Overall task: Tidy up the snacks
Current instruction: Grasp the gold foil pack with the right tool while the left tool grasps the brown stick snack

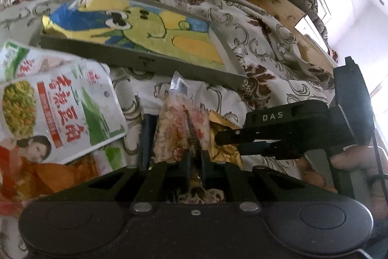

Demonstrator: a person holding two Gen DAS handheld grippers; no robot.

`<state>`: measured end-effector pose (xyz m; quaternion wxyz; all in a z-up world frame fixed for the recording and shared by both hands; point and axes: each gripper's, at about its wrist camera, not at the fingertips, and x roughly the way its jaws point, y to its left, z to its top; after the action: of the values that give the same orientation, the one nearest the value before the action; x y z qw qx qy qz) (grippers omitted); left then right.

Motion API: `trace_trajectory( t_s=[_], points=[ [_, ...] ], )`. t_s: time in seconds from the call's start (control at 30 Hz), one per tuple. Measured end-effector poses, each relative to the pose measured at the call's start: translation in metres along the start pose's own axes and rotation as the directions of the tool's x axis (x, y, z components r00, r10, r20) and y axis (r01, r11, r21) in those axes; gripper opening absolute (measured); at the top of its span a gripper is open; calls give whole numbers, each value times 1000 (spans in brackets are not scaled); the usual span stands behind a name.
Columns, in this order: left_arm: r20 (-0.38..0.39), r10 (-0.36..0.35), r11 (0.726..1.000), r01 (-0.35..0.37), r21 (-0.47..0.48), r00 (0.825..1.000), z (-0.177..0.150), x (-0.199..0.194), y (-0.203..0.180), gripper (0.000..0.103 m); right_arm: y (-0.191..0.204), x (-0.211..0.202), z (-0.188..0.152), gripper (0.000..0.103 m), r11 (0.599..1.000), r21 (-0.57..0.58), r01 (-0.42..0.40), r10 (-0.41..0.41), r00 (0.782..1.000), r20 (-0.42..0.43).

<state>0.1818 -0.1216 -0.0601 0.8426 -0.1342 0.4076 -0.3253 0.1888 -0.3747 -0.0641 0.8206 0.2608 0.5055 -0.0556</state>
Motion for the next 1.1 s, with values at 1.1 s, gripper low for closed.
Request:
trace_trajectory(
  t_s=[1.1],
  points=[
    [10, -40, 998, 40, 38, 999, 19, 5, 12, 7, 35, 2, 1, 22, 979, -167, -120, 123, 992, 7]
  ],
)
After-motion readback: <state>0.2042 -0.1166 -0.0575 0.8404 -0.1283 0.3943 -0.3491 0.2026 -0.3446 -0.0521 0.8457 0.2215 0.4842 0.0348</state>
